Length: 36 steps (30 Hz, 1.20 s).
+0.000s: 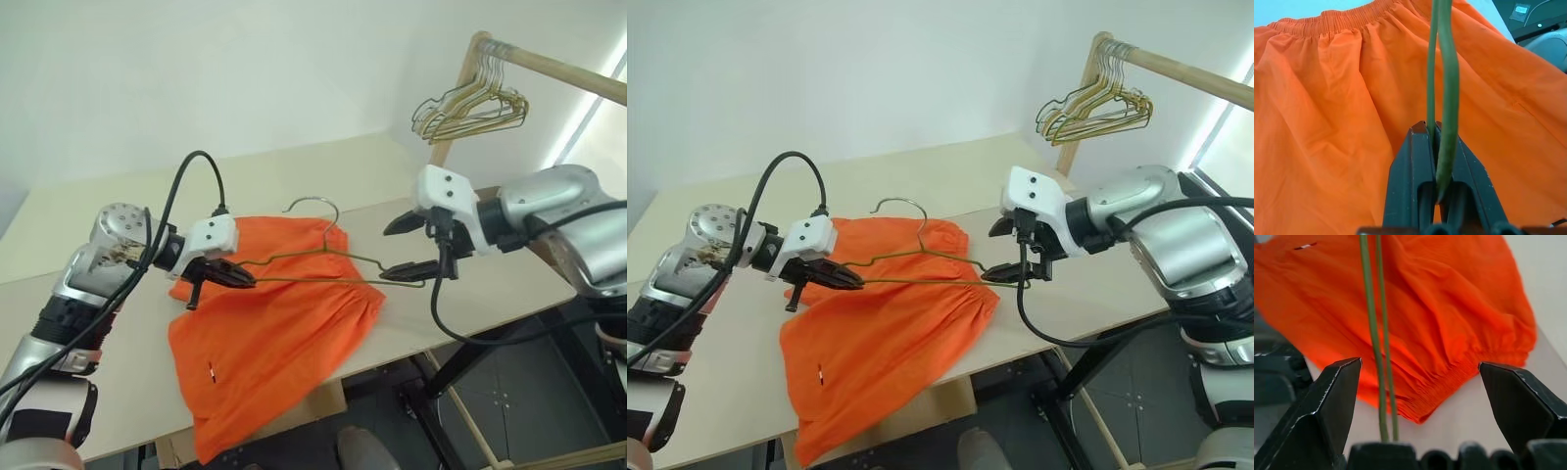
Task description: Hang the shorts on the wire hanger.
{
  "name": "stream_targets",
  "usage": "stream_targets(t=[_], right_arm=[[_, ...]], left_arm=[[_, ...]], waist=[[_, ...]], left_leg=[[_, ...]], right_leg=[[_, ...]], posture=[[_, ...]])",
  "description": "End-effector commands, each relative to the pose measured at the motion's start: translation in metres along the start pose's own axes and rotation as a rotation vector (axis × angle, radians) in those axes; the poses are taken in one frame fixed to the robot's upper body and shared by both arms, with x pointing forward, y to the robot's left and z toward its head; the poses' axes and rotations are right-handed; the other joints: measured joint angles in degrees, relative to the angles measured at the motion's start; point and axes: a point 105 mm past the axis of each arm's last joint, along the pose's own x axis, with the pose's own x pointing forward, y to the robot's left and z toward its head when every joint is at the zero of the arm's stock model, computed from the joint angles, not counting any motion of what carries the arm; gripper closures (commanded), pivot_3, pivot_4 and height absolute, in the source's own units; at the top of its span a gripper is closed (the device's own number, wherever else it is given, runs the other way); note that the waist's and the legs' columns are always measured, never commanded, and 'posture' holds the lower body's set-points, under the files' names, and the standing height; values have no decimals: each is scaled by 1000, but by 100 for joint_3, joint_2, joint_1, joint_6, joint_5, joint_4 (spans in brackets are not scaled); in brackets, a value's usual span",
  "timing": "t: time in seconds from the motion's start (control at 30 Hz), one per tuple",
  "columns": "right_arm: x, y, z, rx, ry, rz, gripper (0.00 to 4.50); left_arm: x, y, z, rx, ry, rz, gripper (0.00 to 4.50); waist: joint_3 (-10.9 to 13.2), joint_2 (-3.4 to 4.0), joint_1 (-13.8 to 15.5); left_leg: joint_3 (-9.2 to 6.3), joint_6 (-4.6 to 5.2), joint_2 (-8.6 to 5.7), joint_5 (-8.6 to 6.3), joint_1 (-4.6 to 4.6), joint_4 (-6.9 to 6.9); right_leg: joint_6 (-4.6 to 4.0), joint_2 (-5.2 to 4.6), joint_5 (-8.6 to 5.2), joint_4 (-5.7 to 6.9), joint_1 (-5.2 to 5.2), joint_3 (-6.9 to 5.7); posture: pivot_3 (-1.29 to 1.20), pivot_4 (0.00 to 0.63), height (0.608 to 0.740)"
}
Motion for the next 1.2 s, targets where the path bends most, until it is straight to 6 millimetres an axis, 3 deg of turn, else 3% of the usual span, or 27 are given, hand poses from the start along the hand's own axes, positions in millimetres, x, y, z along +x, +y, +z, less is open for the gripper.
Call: stream_targets(t=[0.03, 0.27, 0.43, 0.57, 0.87, 0.9, 1.03, 1.2], right_arm=[[-4, 2, 4, 17, 17, 23, 52], [14, -2, -28, 18, 157, 1, 52], [18, -2, -35, 18, 186, 4, 52], [18, -2, -35, 10, 183, 6, 970], [18, 0, -36, -15, 195, 24, 4295], [18, 1, -36, -17, 194, 27, 4477], [19, 2, -35, -23, 179, 40, 4477], [20, 9, -36, -18, 168, 56, 4500]], left_arm=[[-6, 2, 7, 20, -21, 40, 4500], [-6, -3, 10, 25, -35, 41, 4500], [-4, -8, 16, 30, -46, 22, 4500], [-4, -7, 18, 32, -50, 28, 4500], [-2, -9, 19, 32, -56, 20, 4500], [-2, -9, 19, 32, -57, 21, 4500], [-2, -11, 16, 34, -56, 18, 4500], [-7, -17, 17, 48, -141, -18, 3110]], waist=[[0, 0, 41], [0, 0, 186], [0, 0, 186], [0, 0, 172], [0, 0, 171], [0, 0, 170], [0, 0, 169], [0, 0, 180]], left_leg=[[0, 0, -1, 0, -1, 0], [0, 0, -2, 0, -8, 0], [0, 0, -5, 0, -10, 1], [0, 0, -4, 0, -11, 1], [0, 0, -4, 0, -11, 1], [0, 0, -4, 0, -11, 1], [0, 0, -4, 0, -10, 1], [0, 0, -4, 0, -11, 1]], right_leg=[[0, -1, 0, 0, -2, 0], [0, -3, 0, 4, -14, 1], [0, -4, 0, 5, -16, 1], [0, -3, 0, 5, -17, 0], [0, -1, 0, 6, -17, 0], [0, 0, 0, 6, -17, -1], [0, 0, 0, 6, -17, -1], [0, -2, 0, 6, -17, -1]], posture=[[-276, 0, 740], [-274, 0, 740], [-274, 0, 740], [-276, 0, 740], [-274, 0, 740], [-272, 0, 740], [-267, 0, 740], [-261, 0, 740]])
